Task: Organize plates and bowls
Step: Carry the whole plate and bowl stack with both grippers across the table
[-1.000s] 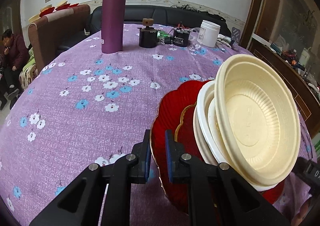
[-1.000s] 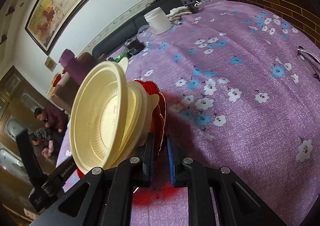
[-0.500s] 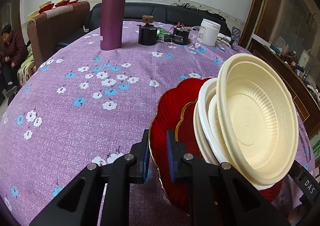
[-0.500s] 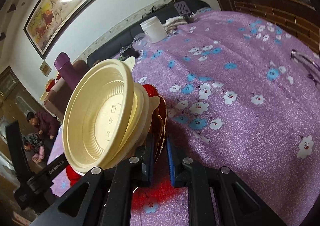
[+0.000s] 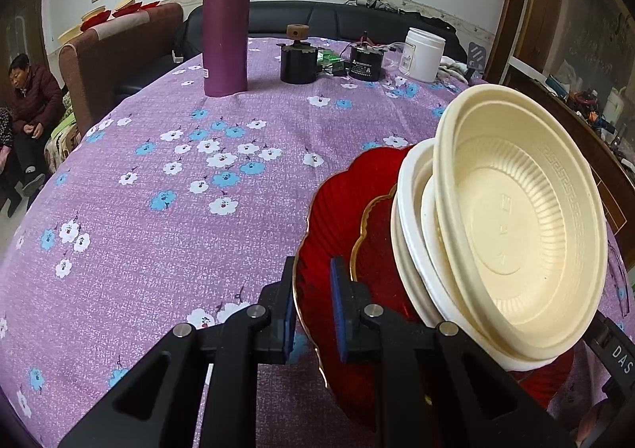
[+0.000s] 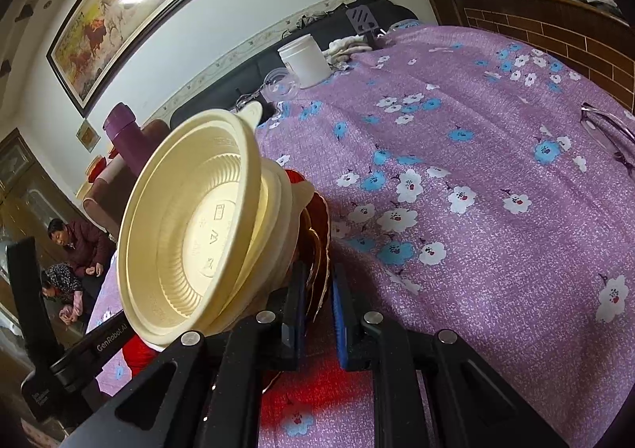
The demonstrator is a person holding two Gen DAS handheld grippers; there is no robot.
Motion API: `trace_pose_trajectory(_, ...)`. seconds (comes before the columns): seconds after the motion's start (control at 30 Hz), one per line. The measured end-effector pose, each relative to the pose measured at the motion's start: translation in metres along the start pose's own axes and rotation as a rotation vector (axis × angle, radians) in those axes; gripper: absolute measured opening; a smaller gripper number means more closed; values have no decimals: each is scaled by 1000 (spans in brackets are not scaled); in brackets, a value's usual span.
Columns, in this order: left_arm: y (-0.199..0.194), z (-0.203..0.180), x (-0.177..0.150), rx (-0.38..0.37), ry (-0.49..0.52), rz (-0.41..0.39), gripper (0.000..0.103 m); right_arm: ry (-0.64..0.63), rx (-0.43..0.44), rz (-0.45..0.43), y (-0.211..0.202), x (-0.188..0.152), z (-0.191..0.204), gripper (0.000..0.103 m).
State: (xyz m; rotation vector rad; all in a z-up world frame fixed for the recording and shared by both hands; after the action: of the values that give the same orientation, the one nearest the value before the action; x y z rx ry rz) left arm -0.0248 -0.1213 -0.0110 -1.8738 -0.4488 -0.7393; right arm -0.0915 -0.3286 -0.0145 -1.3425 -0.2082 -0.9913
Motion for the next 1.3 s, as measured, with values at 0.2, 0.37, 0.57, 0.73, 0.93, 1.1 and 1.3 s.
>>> trace_pose_trajectory(0.2,0,0,0,2,2,0,14,0,-1,6,1,0,0,14)
trace_pose_trajectory(0.37,0,1,0,2,0,0,14,2,2,9,1,0,-1,14)
trace_pose_trajectory(0.57,0,1,-1,3,-4,2,16,-2,-5,5,0,-1,0,14)
trace_pose_trajectory(0.73,1,2,-1,3,-5,3,17,-2,-3,6,-1,-1,0,14)
trace_pose_trajectory(0.93,1,2,-1,6,-9,3,19,-1,-5,-6,-5,-1,-1,16)
trace_pose_trajectory(1.1,1,3,-1,10,-14,4,21,6,-1,-19,-8,-2,-3,17)
trace_pose_trajectory(1.3,1,7,-1,16,-34,5,30,16,1,-30,-10,-1,-4,20)
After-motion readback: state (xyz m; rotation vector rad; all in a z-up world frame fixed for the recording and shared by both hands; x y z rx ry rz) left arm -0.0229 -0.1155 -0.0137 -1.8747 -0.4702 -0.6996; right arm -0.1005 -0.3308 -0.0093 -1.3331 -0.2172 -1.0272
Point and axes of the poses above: each gripper's, at about its wrist camera, not at the fingertips, and y roughly the way its jaws point, z to its left, x to its top, the point moved 4 cm from there along y, roughly the way its jaws point, and after that the axes turned 15 degrees about -x, right-handed, at the moved point
